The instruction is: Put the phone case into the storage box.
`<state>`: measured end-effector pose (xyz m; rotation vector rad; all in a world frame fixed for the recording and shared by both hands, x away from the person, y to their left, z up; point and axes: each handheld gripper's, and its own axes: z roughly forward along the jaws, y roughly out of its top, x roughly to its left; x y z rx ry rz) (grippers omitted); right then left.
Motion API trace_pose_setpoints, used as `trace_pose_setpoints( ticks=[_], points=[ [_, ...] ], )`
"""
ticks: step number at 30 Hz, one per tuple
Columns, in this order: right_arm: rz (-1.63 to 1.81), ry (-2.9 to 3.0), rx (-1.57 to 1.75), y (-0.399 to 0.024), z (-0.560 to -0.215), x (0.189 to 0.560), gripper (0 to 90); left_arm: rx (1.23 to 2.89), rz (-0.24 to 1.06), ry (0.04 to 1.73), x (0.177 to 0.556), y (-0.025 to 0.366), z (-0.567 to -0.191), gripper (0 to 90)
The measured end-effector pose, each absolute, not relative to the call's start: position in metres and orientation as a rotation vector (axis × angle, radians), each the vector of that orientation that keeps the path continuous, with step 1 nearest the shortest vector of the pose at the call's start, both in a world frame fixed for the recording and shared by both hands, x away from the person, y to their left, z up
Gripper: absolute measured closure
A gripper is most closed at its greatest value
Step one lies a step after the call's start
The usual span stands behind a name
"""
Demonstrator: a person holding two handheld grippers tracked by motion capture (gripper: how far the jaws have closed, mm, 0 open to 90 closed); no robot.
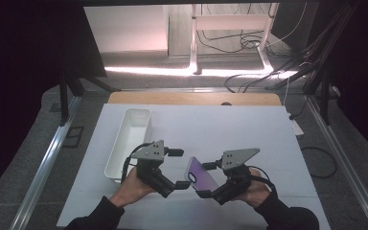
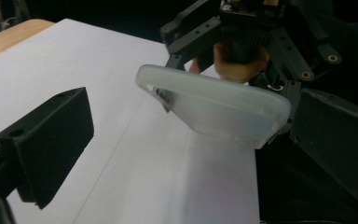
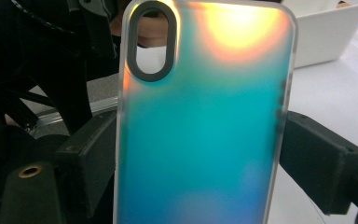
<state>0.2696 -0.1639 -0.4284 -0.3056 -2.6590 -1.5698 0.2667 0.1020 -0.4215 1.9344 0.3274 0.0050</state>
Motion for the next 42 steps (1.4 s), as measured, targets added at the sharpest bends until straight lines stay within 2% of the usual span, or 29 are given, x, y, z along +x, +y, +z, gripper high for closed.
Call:
trace_pose_setpoints(
  ticks=[6,23,32,42],
  points=[
    [-1.581,-2.639,-0.271,-0.162,-0.428,0.268,15.8,1.913,-0.055,0.281,0.268,0.097,-0.424,0.1],
    [-1.609,-2.540,-0.189,-0.160,-0.428,0.266,15.8,1.827,-0.174,0.185,0.267,0.096,-0.427,12.9],
    [-1.614,-2.534,-0.180,-0.160,-0.428,0.266,15.6,1.846,-0.174,0.189,0.266,0.095,-0.426,15.9],
    [-1.607,-2.622,-0.142,-0.156,-0.431,0.263,15.3,1.914,-0.095,0.201,0.260,0.090,-0.421,17.3]
  ],
)
